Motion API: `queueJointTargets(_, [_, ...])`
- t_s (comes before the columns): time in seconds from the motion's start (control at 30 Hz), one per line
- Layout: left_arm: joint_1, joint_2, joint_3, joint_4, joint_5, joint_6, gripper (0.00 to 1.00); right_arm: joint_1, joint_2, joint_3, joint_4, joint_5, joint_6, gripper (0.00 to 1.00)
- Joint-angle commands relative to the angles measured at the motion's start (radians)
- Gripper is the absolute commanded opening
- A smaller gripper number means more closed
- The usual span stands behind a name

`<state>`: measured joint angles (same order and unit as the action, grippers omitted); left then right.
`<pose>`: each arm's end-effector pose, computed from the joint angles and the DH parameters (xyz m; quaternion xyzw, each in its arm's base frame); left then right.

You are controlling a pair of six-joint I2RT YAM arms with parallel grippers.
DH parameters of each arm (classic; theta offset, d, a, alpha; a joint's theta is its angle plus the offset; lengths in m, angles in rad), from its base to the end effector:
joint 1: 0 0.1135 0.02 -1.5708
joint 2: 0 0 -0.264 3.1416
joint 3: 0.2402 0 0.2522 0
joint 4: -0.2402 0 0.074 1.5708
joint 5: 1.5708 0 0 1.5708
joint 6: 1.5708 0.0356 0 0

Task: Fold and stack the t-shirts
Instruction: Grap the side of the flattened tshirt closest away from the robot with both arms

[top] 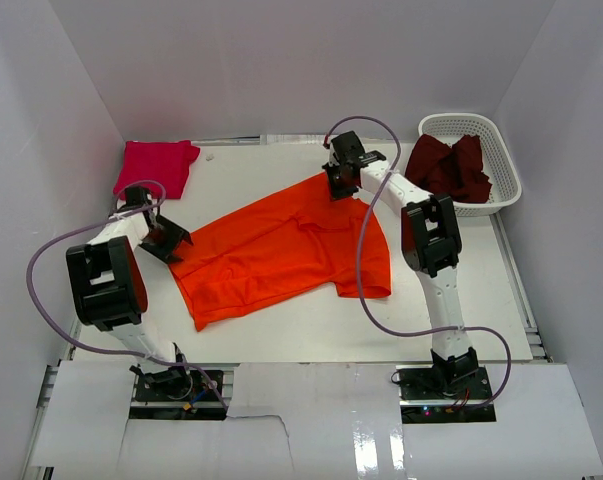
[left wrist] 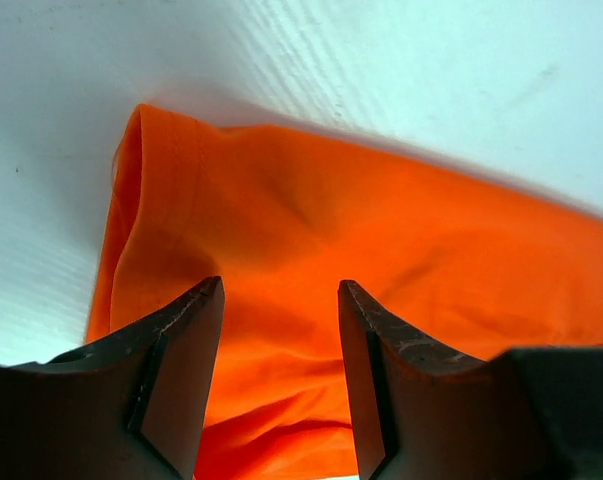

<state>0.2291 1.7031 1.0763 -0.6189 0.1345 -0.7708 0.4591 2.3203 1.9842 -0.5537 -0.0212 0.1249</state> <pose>0.3160 0.0688 0.1765 -0.4624 0.8693 -0.1071 0.1378 0.4657 0.2311 0.1975 -0.1603 0.9288 0.1057 0.3169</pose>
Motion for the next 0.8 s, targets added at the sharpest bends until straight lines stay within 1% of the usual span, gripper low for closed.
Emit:
queueJointTargets(0.0, [0.003, 0.039, 0.030, 0.007, -0.007, 0.018, 0.59, -0.011, 0.030, 0.015, -0.035, 0.010, -0.007, 0.08])
queueJointTargets(0.23, [0.003, 0.147, 0.080, 0.019, -0.016, 0.036, 0.59, -0.037, 0.077, 0.024, -0.069, -0.014, 0.015, 0.08])
queueJointTargets(0.33, [0.001, 0.194, 0.141, 0.015, -0.018, 0.047, 0.59, -0.062, 0.091, 0.019, -0.078, -0.013, 0.025, 0.08])
queueJointTargets(0.43, [0.000, 0.263, 0.226, 0.013, -0.003, 0.070, 0.59, -0.094, 0.091, 0.002, -0.084, 0.003, 0.047, 0.08])
queueJointTargets(0.47, [-0.001, 0.308, 0.250, 0.013, 0.008, 0.088, 0.59, -0.102, 0.087, -0.004, -0.084, 0.006, 0.054, 0.08])
queueJointTargets(0.5, [-0.002, 0.334, 0.311, 0.013, 0.017, 0.096, 0.59, -0.109, 0.085, -0.008, -0.084, 0.009, 0.058, 0.08])
queueJointTargets(0.57, [-0.020, 0.384, 0.378, 0.011, 0.042, 0.122, 0.59, -0.134, 0.082, -0.018, -0.084, 0.015, 0.061, 0.08])
queueJointTargets(0.6, [-0.033, 0.442, 0.464, 0.007, 0.031, 0.133, 0.59, -0.148, 0.079, -0.024, -0.084, 0.018, 0.064, 0.08])
queueJointTargets(0.63, [-0.062, 0.472, 0.512, -0.010, -0.001, 0.140, 0.59, -0.154, 0.077, -0.030, -0.081, 0.017, 0.064, 0.08])
queueJointTargets(0.67, [-0.076, 0.502, 0.561, -0.018, -0.004, 0.149, 0.59, -0.158, 0.076, -0.031, -0.080, 0.017, 0.064, 0.08])
queueJointTargets(0.7, [-0.085, 0.562, 0.656, -0.024, 0.005, 0.162, 0.59, -0.169, 0.074, -0.031, -0.080, 0.015, 0.061, 0.08])
queueJointTargets(0.77, [-0.111, 0.619, 0.752, -0.045, 0.025, 0.166, 0.59, -0.178, 0.079, -0.027, -0.078, 0.010, 0.058, 0.08])
